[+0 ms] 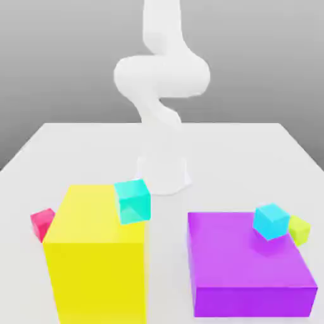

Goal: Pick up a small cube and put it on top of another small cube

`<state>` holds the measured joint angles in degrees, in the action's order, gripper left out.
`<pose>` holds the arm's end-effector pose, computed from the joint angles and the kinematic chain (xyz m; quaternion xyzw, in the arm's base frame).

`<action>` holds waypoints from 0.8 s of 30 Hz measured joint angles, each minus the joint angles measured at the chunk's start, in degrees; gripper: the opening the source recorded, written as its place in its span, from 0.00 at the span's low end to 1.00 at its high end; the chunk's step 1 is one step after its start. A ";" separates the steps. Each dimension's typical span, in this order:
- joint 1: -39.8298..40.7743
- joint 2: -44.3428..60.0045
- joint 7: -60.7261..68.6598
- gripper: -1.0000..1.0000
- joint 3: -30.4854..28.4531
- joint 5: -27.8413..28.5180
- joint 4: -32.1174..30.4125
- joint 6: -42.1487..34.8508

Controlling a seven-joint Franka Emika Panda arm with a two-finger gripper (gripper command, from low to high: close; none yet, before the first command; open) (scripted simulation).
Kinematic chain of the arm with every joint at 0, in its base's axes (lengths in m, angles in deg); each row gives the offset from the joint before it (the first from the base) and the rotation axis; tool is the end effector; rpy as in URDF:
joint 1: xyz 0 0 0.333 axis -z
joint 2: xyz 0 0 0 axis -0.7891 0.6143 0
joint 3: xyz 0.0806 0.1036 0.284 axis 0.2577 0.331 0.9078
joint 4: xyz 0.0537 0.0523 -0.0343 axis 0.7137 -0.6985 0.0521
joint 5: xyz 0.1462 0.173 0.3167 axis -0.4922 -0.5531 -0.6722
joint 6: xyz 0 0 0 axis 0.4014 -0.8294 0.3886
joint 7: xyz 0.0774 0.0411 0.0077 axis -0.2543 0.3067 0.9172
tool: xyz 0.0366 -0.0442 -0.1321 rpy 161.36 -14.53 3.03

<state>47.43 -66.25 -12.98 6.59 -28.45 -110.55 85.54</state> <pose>0.3988 0.0284 0.6420 -0.8891 0.2846 -0.3292 0.1419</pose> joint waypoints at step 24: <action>-35.53 42.02 58.76 0.50 7.06 -2.15 -17.54 22.89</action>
<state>11.89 -24.23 45.78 13.65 -30.61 -128.09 108.43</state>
